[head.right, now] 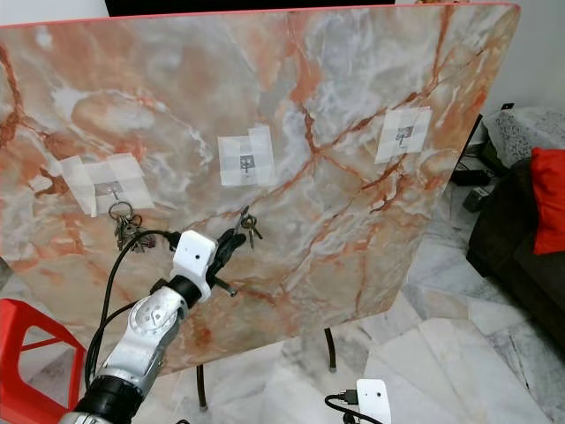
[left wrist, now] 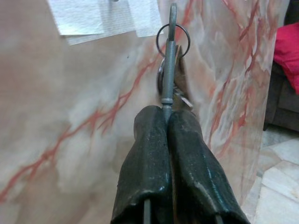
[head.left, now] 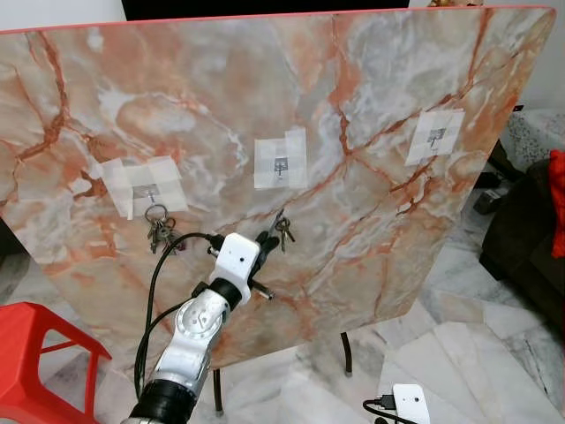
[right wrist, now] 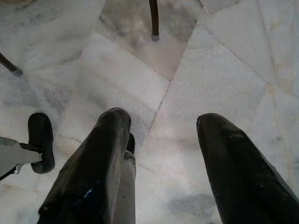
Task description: Hang keys on a hook
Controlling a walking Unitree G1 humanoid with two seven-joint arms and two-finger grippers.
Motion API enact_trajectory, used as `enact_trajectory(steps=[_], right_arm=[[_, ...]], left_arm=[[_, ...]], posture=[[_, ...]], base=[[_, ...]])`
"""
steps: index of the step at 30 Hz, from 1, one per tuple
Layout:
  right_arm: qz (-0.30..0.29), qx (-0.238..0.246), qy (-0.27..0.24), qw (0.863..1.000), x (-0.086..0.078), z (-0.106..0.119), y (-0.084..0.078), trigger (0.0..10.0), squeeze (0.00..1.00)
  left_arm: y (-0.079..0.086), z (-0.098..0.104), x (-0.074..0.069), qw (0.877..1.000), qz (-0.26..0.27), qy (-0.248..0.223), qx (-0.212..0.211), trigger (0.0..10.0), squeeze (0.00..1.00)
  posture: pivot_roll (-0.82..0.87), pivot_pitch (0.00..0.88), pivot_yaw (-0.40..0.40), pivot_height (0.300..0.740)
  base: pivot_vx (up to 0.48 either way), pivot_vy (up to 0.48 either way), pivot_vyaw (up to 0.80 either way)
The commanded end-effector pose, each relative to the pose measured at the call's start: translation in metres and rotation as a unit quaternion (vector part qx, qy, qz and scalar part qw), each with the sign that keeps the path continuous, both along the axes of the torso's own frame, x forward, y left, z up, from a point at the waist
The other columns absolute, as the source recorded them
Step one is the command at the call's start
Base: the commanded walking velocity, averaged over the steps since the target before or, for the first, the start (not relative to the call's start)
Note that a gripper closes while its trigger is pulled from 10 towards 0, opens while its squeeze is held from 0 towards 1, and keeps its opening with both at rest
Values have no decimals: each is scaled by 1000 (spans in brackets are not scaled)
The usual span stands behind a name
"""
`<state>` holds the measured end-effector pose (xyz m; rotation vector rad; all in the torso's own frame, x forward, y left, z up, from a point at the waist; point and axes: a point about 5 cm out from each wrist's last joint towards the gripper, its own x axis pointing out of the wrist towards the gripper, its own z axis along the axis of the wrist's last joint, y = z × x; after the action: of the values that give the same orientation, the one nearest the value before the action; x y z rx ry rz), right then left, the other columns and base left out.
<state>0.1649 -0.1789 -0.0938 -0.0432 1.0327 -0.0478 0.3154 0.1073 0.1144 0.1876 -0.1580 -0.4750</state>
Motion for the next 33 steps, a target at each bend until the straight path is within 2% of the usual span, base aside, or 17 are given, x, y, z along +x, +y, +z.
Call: enact_trajectory(steps=[1,15,33], right_arm=[[2,-2,5,1000,-3,-1,-1,10000,0],[4,-3,1,1000,-1,0,0,10000,0],[7,-2,-3,1000,1,0,1,10000,0]], left_arm=[[-3,9,5,1000,-6,-13,-4,10000,0],[-9,32,30,999,-3,-35,1,10000,0],[-4,43,43,998,30,-56,5,10000,0]], posture=[[27,0,-46,740],[17,0,-38,740],[17,0,-37,740]], base=[[0,0,0],[0,0,0],[0,0,0]])
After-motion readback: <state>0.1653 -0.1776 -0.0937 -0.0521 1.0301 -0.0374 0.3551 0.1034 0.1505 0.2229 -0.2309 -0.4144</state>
